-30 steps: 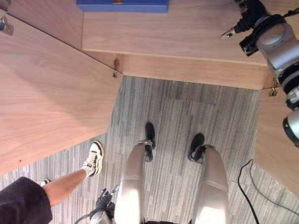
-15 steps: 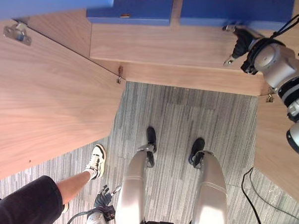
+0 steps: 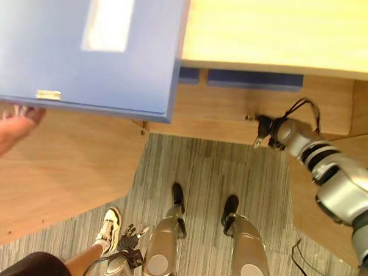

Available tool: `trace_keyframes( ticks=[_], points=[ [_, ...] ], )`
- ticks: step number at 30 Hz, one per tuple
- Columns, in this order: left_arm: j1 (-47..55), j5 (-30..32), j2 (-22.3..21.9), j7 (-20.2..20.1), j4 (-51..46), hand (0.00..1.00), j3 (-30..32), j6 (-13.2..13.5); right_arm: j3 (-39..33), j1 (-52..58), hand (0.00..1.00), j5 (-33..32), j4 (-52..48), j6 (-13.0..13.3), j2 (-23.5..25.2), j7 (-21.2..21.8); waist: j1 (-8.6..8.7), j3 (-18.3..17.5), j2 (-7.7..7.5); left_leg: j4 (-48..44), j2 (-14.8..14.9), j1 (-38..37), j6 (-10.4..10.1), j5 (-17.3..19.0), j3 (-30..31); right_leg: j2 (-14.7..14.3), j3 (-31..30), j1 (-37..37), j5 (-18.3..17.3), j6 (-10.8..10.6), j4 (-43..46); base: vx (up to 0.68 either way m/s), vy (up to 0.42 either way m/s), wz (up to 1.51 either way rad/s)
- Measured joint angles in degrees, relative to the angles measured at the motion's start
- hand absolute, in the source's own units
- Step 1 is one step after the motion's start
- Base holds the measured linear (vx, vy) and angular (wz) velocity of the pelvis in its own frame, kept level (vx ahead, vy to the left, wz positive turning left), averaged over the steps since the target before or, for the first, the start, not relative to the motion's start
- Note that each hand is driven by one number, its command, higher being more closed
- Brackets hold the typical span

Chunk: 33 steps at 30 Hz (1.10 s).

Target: Walk over to the cabinet, pick up the folder, carry it to the office cabinet, place the folder inside the office cabinet, then close the office cabinet door

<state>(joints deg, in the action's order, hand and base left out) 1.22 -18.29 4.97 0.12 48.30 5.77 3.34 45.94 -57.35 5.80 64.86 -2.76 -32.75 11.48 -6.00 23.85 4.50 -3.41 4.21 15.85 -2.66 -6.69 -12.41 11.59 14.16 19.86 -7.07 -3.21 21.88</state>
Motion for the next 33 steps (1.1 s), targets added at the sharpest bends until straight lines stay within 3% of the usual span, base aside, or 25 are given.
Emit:
trace_keyframes(
  ticks=[1,3,4,5,8,14,19,24,26,33],
  points=[
    [-0.46,-0.01,-0.25,0.03,0.48,0.00,0.02,0.04,-3.27,1.27,0.00,0.05,0.45,-0.11,1.11,-0.42,-0.05,-0.01,0.01,0.37,0.00,-0.96,0.00,0.00,-0.02,-0.12,0.01,-0.99,0.09,-0.08,-0.46,0.05,-0.002,-0.03],
    [-1.30,0.06,-1.31,0.45,0.69,0.00,0.99,-0.01,-21.52,6.97,0.00,0.32,0.91,-0.41,6.53,-3.15,-0.04,-1.03,-0.12,1.33,0.17,-3.95,-0.26,0.09,-0.08,-0.80,0.27,-4.48,1.26,-0.70,-2.97,0.04,0.007,-0.06],
    [-1.30,0.08,-1.79,0.71,0.71,0.00,1.69,0.01,-26.15,8.55,0.00,0.39,0.95,-0.41,7.75,-4.16,-0.05,-1.77,-0.13,1.33,0.20,-4.28,-0.52,0.16,-0.04,-0.92,0.42,-5.26,1.67,-0.88,-3.82,0.04,0.017,-0.02],
    [-1.12,0.29,-2.51,1.09,0.83,0.00,2.95,0.00,-34.73,11.75,0.00,0.98,1.24,-0.53,9.98,-5.95,-0.12,-3.69,-0.14,1.41,0.20,-4.95,-0.84,0.38,0.10,-1.23,0.68,-6.88,2.57,-1.13,-5.85,0.05,0.032,0.02],
    [-0.82,0.74,-2.51,2.64,0.84,0.00,5.73,0.00,-50.77,19.37,0.00,2.14,2.27,-0.70,15.11,-9.56,-0.12,-7.17,-0.89,3.17,-0.07,-9.03,-1.04,0.53,0.54,-1.95,1.30,-12.82,4.88,-1.69,-11.54,0.05,0.050,0.04],
    [0.05,0.61,-2.44,4.84,1.21,0.00,8.77,0.11,-64.28,34.47,0.00,1.91,2.41,-1.78,22.76,-11.49,0.64,-13.21,-2.74,8.45,-1.49,-14.21,0.01,-0.93,2.14,-2.27,2.80,-18.73,7.38,-2.28,-18.46,-0.01,0.043,0.09],
    [2.15,-4.04,-3.09,5.36,-0.94,0.00,8.82,0.21,-65.23,44.92,0.00,-5.61,2.40,-1.83,27.98,-13.26,2.08,-16.28,-3.77,8.70,-2.09,-15.02,0.17,-0.83,4.34,-2.20,5.24,-21.99,7.30,-2.44,-21.01,0.01,0.000,0.28],
    [12.02,-8.17,-7.40,6.02,-25.29,0.00,1.82,1.15,-63.08,51.54,0.00,-7.48,2.34,-1.82,31.05,-14.22,2.30,-18.49,-3.69,8.73,-2.88,-14.89,0.41,-0.83,7.44,-2.07,8.39,-24.37,7.15,-2.64,-22.60,0.04,-0.012,0.31],
    [14.01,-9.56,-7.42,5.87,-29.88,0.00,0.41,1.20,-61.55,52.74,0.00,-9.26,2.21,-1.68,31.28,-14.54,2.31,-19.19,-3.78,8.73,-3.06,-14.90,0.52,-0.82,8.11,-2.16,9.08,-24.90,7.16,-2.67,-22.80,0.05,-0.014,0.17],
    [16.90,-24.97,-6.58,2.62,-39.20,0.00,-3.32,1.30,-59.29,56.49,0.00,-10.78,0.52,-0.21,31.76,-16.05,1.86,-19.33,-4.18,8.73,-3.33,-14.94,0.82,-0.98,10.34,-2.56,11.79,-26.81,7.23,-2.86,-23.54,0.04,-0.018,0.19]
  ],
)
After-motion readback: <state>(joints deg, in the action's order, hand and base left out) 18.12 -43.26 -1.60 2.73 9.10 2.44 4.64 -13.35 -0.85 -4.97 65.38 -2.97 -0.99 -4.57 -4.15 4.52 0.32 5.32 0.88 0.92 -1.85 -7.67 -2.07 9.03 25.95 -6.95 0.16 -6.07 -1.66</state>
